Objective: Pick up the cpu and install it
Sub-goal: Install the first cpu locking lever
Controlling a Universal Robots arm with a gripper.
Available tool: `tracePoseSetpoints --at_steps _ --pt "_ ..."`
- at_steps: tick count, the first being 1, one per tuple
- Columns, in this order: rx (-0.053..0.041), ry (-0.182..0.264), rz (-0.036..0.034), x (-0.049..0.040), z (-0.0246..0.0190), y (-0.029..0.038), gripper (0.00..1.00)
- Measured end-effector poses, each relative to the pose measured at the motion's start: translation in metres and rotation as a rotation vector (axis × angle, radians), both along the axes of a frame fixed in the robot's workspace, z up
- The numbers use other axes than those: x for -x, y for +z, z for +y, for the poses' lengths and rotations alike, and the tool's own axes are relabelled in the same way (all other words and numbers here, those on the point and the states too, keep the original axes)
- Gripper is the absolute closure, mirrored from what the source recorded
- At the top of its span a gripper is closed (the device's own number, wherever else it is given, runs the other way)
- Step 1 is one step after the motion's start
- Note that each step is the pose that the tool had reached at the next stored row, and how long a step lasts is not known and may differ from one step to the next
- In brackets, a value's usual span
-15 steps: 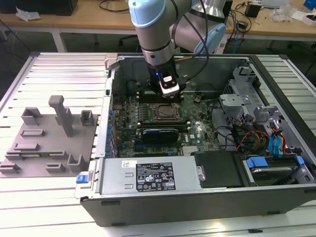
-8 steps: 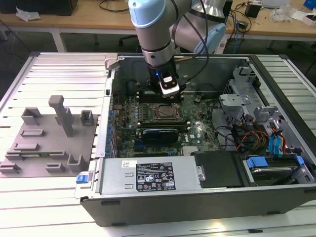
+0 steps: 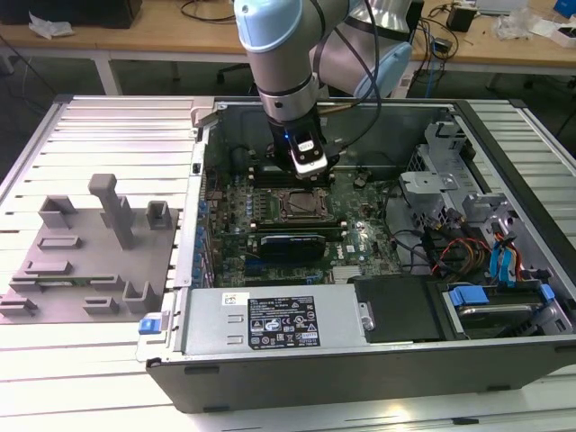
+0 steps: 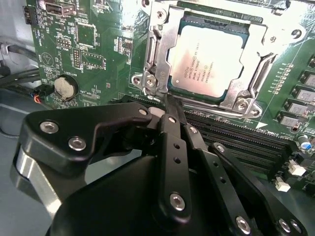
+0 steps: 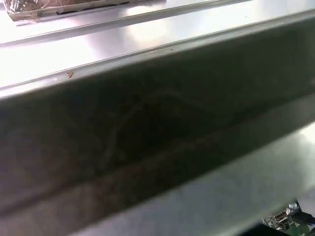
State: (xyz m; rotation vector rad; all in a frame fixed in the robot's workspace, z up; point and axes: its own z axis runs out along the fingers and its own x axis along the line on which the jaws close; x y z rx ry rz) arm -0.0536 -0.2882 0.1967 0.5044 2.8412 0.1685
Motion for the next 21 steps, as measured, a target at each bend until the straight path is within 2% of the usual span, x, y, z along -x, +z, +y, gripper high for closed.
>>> tracePoseSetpoints --at_steps 4,8,15,17,19,21 --pt "-0.0007 0.0 0.0 0.0 0.0 0.0005 0.89" --pt "-0.0007 0.0 -0.0001 0.0 0.0 0.0086 0.89" --pt "-0.0006 0.0 0.0 0.0 0.0 0.0276 0.89" --pt "-0.0007 0.0 -0.0001 0.0 0.0 0.0389 0.89" --pt "-0.0006 0.0 -0.0001 0.0 0.0 0.0451 0.89" --pt "-0.0007 0.0 -0.0001 0.0 0.0 0.0468 0.89"
